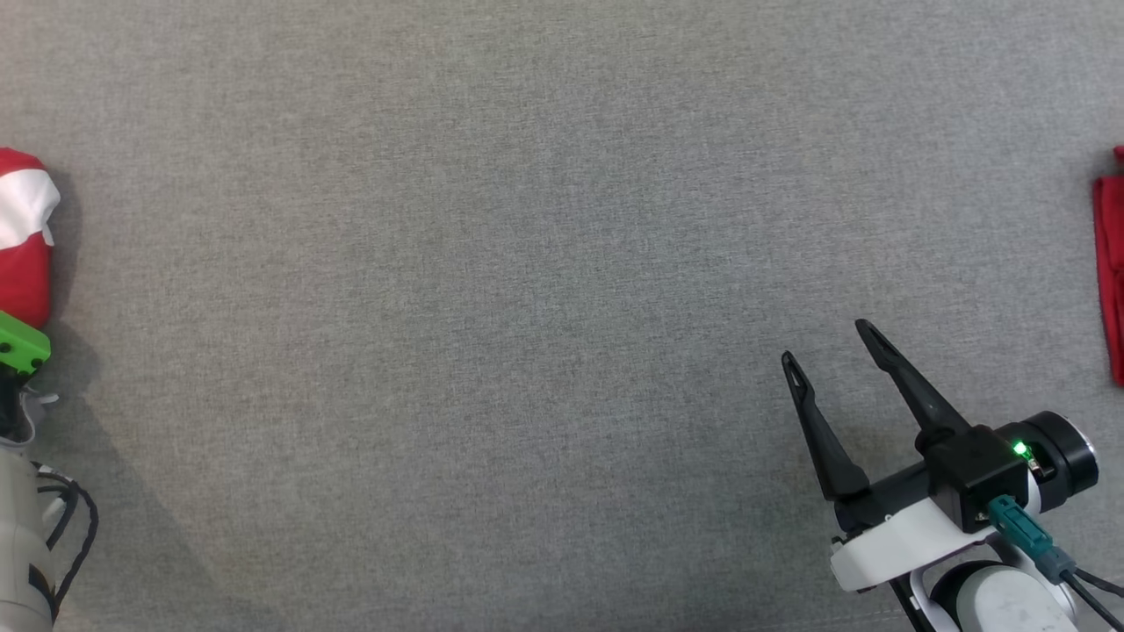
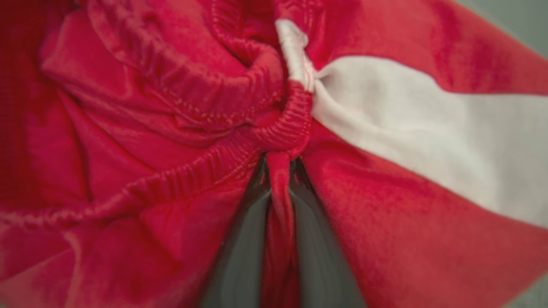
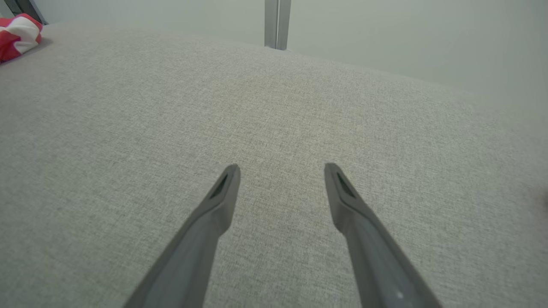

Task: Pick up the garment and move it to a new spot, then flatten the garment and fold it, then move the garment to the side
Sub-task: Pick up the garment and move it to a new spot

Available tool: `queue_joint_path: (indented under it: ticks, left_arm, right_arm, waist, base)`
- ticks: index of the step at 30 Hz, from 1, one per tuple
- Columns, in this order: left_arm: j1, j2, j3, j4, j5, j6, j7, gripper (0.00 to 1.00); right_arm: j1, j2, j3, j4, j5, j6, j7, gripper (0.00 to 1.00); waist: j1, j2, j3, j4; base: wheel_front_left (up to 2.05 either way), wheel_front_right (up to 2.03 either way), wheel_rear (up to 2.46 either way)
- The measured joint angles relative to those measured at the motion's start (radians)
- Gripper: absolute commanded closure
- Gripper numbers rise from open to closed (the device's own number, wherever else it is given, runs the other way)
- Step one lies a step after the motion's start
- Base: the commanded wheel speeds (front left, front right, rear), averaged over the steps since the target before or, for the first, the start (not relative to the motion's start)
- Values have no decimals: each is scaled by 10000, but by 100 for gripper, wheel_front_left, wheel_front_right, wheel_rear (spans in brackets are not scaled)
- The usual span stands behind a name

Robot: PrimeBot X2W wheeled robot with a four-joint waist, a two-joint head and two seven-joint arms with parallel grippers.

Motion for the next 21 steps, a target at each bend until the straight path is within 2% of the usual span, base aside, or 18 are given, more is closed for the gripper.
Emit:
queue_joint_path:
  ticks: [6,11,17,21]
  left_arm:
    - [18,169,-276,219,119,-257,-305,100]
    - [81,422,-537,-25,194,-660,-926,100]
    - [7,683,-1198,-1218,215,-867,-1220,100]
    - [21,334,-1927,-2949,-424,-869,-978,100]
  right_arm:
    - [-141,161,295,552,196,0,-253,0]
    - [-295,403,570,1329,428,0,-562,0]
    - [-337,775,679,2289,654,0,-951,0]
    - [-125,943,579,2675,792,0,-1091,0]
  waist:
    - [0,-1,-395,-64]
    - [0,-1,-1116,-5]
    - [1,-1,-2297,67]
    - [0,-1,-3196,61]
  base:
    - [0,0,0]
    - [0,0,0]
    - [0,0,0]
    - [0,0,0]
